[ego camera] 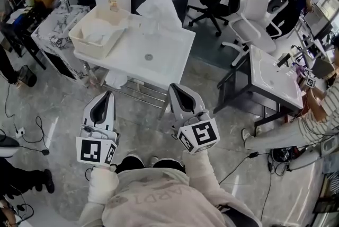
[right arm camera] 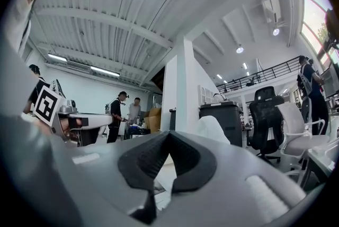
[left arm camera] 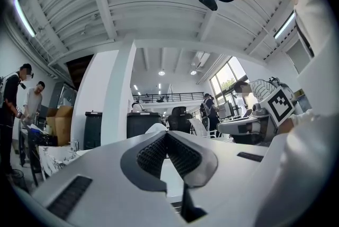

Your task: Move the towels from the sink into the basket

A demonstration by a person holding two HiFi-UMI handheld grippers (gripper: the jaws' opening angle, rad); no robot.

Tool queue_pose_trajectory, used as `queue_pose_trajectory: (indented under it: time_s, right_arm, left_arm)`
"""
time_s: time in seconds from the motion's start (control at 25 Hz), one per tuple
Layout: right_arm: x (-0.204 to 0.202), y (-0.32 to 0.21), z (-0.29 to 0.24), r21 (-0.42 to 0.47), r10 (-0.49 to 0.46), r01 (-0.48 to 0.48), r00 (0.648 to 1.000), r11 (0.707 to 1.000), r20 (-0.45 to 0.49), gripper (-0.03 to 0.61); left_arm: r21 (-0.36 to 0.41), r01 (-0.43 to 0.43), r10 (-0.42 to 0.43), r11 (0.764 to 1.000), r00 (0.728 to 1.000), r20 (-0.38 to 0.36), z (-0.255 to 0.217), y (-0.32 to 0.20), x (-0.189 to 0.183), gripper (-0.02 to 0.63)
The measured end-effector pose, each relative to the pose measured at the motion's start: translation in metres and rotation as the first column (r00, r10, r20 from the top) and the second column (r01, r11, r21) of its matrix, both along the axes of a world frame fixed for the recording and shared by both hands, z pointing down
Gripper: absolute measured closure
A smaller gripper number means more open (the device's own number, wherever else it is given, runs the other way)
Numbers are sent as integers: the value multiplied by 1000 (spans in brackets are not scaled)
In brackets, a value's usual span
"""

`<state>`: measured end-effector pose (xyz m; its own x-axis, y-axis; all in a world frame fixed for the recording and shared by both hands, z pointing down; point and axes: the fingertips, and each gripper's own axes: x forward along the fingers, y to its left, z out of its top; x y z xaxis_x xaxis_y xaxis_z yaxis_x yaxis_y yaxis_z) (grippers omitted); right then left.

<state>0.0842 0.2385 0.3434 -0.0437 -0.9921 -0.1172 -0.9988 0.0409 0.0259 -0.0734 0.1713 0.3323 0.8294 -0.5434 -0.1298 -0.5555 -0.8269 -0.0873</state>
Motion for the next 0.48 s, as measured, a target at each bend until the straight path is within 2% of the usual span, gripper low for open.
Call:
queue_pose_trajectory:
  time_s: [0.24,0.48]
  right_arm:
    - [16,-27,8,2,-1,1,1000,1000,15,568]
    - [28,-72,6,7,22,-22,1000,1000,20,568]
  left_arm:
    - [-1,-7,7,1000,1000,-3,7,-25,15,609]
    - [-3,-30,30,1000,1000,-4,7,-74,30,609]
